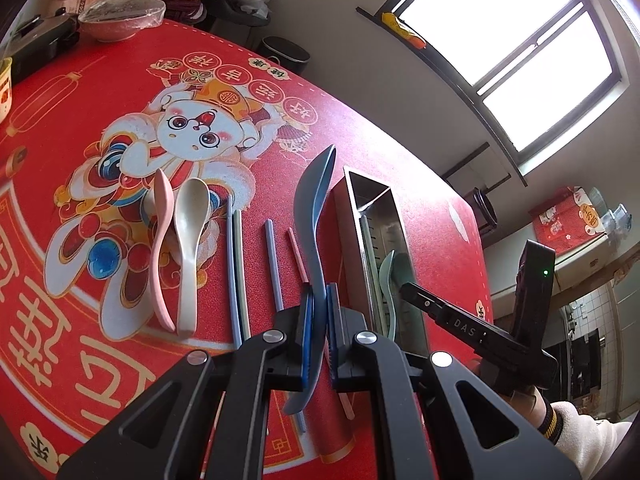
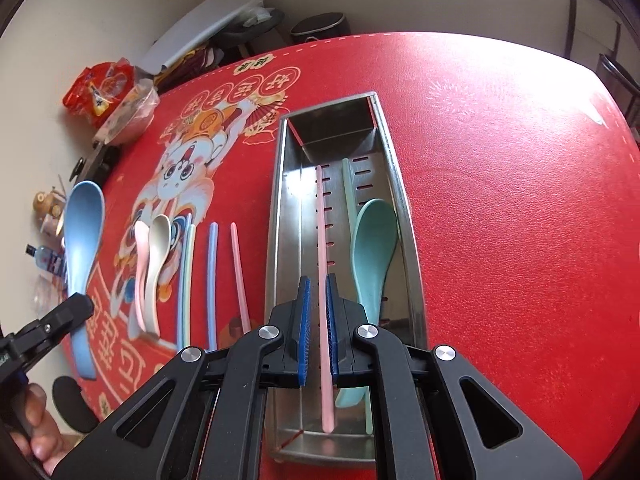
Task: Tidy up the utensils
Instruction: 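Carry the pink chopstick into the steel tray and open the right gripper, then lower the dark blue spoon into the steel tray and open the left gripper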
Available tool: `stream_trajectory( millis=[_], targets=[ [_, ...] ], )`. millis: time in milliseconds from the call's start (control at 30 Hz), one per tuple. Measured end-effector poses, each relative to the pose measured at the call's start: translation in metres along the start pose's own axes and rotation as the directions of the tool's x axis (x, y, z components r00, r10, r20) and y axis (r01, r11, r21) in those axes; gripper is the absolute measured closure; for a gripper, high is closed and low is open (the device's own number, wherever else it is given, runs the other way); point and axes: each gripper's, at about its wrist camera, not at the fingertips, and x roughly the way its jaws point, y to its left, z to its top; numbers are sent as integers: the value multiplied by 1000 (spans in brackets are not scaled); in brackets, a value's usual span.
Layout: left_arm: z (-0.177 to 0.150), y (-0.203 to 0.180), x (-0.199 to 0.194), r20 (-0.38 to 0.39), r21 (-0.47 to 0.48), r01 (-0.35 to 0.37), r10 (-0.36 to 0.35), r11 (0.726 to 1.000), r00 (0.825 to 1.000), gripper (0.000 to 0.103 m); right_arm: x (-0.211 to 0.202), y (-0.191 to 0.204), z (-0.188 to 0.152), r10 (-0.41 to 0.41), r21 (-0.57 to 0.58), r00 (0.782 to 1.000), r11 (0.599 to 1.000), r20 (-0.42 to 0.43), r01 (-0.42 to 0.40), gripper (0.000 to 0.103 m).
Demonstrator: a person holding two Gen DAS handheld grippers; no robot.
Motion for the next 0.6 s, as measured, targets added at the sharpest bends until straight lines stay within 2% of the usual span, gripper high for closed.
stream_trajectory(
  millis=[200,233,267,300,333,433,500,567,600],
  targets=[
    [5,-14,7,-18,33,12,-11,999,1000,97,-20,-2,-3,-18,-3,999,1000,45,18,93],
    [5,-16,9,-22,37,13,-12,999,1000,97,-23,-4,-4,-18,-4,998,1000,54,18,85],
    [5,-18,11,-27,42,14,-13,999,1000,97,-26,-5,-4,-15,-3,998,1000,64,16,65],
    [5,-21,13,-31,47,16,-14,999,999,97,-29,-7,-5,-14,-2,997,1000,74,15,51],
    [6,-24,15,-36,52,17,-15,999,999,97,-34,-9,-7,-14,-3,996,1000,93,15,45],
    [4,-33,20,-54,63,21,-17,998,998,97,-41,-14,-10,-7,-22,994,1000,107,9,44],
    [3,-39,22,-61,76,21,-17,997,998,97,-43,-19,-13,1,-15,994,1000,107,1,37],
    [2,-44,24,-67,84,22,-16,996,998,97,-44,-25,-16,2,-5,995,1000,104,-2,20],
    [0,-47,26,-70,88,22,-16,996,997,97,-46,-28,-18,2,-4,994,1000,105,-2,16]
  ],
)
